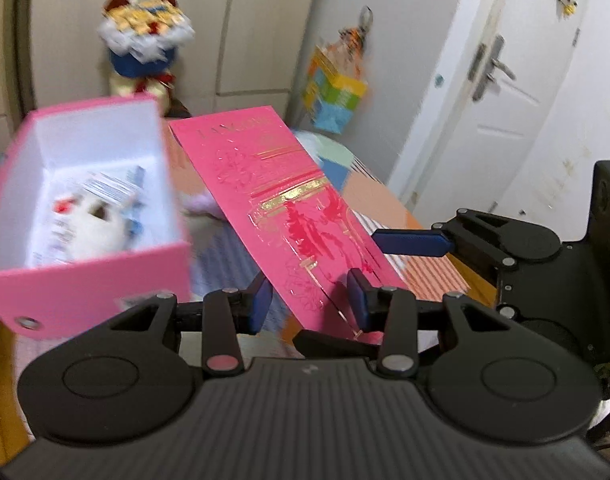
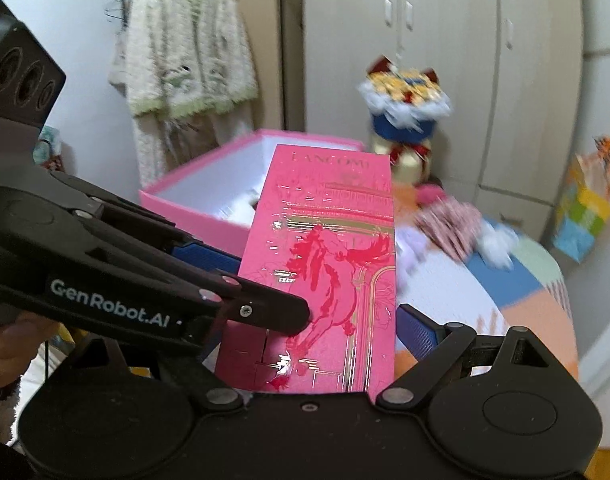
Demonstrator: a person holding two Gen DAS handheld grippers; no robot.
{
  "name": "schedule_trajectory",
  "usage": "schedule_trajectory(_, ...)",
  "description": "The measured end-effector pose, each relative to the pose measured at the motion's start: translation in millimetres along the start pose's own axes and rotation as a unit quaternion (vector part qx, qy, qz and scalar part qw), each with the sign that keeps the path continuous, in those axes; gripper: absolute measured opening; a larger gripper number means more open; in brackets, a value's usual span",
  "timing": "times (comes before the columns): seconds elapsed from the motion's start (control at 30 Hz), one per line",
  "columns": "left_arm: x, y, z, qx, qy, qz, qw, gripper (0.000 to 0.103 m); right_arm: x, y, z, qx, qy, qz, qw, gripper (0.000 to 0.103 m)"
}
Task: Organize soft objects
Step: 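Grasp the edge of the red envelope with the left gripper and lift, then lower the red envelope into the pink box and open the left gripper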
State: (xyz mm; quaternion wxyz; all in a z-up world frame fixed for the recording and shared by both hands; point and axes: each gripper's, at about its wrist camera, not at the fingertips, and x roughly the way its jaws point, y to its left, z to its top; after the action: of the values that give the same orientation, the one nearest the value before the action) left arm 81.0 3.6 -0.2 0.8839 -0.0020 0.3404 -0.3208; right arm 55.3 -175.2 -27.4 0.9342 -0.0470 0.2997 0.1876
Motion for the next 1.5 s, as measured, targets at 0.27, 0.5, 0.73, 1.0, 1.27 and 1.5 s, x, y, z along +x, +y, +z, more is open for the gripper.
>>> schedule_trajectory(0.27, -29.8, 49.0, 32.4, 0.004, -0.044, 0.046, 0.9979, 0.039, 39.5, 20.1, 49.5, 0.04, -0.029, 0.074, 0.996, 0.094)
schedule_trajectory(0.5, -17.7, 95.5, 58.4, -0.017, -0.043, 0.028, 0.9986, 0.039, 87.8, 35.2, 81.7, 0.08, -0.022, 0.094, 0.992, 0.094)
schedule_trajectory(0.73, 14.8, 145.2, 68.4, -0.078, -0.014, 0.01, 0.9968, 0.036, 139.8, 37.4, 99.7, 0.104, 0.007, 0.11, 0.988, 0.094)
schedule_trajectory(1.0, 42.2, 177.9, 77.2, -0.116, -0.006, 0.016, 0.9931, 0.026, 170.2, 25.5, 107.4, 0.128, 0.037, 0.09, 0.987, 0.094)
schedule_trajectory(1.27, 59.7, 190.9, 76.9, -0.131, -0.007, 0.037, 0.9907, 0.026, 184.4, 27.5, 108.4, 0.114, 0.055, 0.052, 0.991, 0.094)
schedule_trajectory(1.5, 45.2, 184.9, 73.5, -0.103, -0.028, 0.091, 0.9901, 0.044, 173.3, 47.1, 101.9, 0.032, 0.029, 0.008, 0.999, 0.095)
